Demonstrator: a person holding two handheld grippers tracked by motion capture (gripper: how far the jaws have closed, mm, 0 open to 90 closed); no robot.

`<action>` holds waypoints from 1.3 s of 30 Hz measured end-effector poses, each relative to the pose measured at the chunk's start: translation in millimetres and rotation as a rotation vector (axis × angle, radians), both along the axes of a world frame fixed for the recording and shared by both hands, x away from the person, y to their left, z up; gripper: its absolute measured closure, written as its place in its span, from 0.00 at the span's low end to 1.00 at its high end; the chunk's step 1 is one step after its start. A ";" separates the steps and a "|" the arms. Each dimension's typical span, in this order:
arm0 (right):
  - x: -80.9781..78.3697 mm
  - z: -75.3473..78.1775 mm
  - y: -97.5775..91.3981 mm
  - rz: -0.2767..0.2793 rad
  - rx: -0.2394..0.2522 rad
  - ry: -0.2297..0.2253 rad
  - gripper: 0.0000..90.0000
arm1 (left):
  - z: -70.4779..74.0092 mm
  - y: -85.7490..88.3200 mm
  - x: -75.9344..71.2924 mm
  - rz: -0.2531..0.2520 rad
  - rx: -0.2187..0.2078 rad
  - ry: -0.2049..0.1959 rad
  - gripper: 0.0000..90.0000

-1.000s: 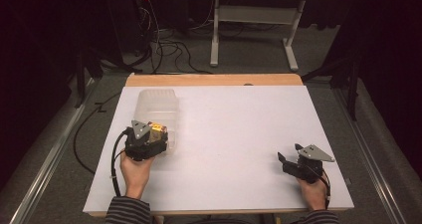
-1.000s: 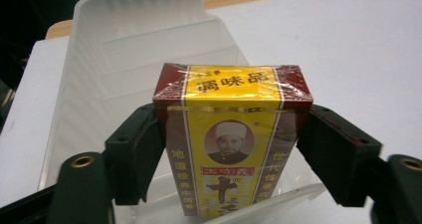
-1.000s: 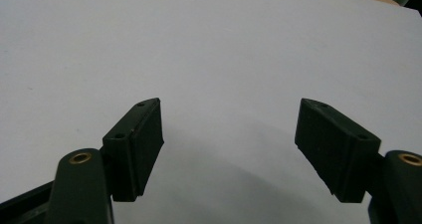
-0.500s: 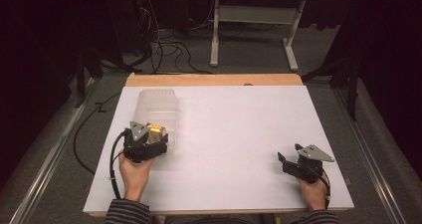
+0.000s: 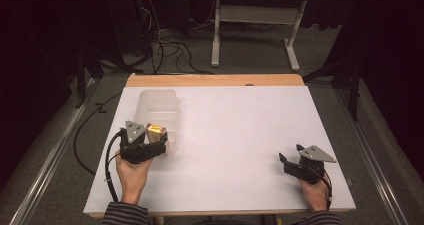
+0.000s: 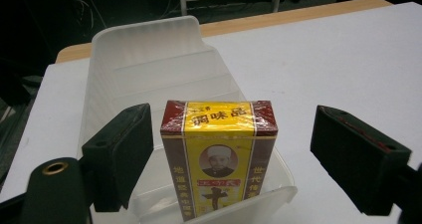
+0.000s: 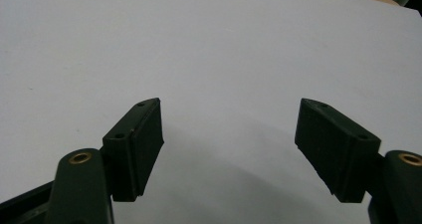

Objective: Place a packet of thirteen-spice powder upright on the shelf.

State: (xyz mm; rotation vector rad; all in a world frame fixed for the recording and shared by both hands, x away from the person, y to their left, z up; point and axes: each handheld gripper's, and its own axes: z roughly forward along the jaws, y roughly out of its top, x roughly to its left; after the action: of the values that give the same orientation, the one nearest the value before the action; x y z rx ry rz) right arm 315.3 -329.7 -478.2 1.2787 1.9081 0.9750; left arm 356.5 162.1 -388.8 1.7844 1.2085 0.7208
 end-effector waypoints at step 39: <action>-0.1 0.0 -0.1 -0.001 0.000 0.000 0.30 | 16.5 -29.6 -21.8 -0.143 -0.027 -0.069 0.22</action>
State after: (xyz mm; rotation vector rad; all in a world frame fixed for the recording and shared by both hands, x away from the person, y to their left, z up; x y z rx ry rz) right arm 315.2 -329.8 -478.1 1.2794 1.9069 0.9746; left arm 334.7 132.5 -372.3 1.7891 1.0286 0.6743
